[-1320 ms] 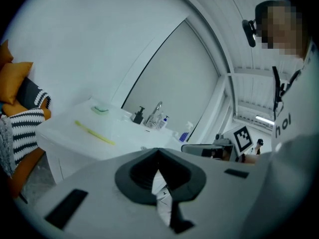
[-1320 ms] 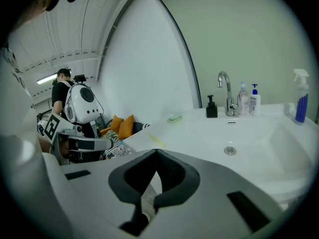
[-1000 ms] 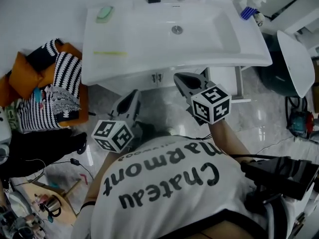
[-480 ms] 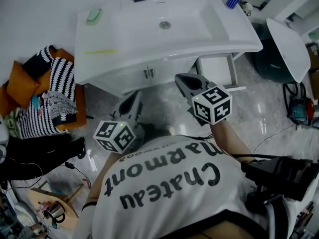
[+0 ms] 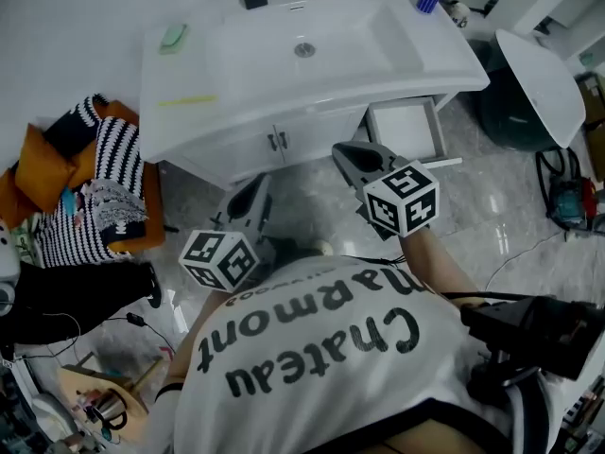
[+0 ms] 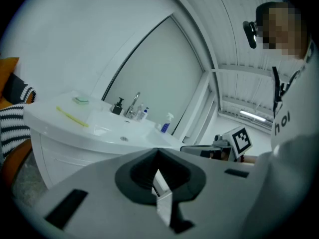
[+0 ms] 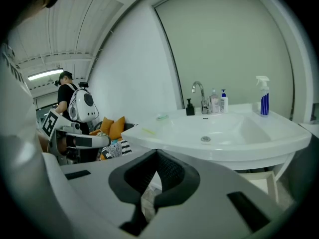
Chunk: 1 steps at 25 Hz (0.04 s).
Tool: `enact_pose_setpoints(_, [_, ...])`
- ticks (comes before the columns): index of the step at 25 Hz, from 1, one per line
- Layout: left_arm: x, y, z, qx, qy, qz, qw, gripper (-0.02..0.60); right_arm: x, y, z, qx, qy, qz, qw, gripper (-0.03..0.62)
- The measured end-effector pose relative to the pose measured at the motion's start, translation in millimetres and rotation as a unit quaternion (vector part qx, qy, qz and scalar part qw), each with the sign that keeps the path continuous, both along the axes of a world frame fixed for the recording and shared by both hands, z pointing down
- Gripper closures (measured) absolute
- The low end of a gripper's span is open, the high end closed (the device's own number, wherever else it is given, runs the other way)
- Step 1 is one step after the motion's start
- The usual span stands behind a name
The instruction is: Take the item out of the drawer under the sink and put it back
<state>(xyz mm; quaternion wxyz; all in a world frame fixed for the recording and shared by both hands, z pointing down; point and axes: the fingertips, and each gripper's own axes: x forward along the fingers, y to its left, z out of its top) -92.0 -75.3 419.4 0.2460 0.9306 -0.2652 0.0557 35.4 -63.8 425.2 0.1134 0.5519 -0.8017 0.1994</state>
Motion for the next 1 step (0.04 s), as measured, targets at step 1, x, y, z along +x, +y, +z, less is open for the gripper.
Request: enact_pose_setpoints(1, [0.9,1.1,-0.4,0.001,0.000,0.001,1.0000,0.574,0.6,1.2,0.0,0.000,0.000,0.000,1.000,0.583])
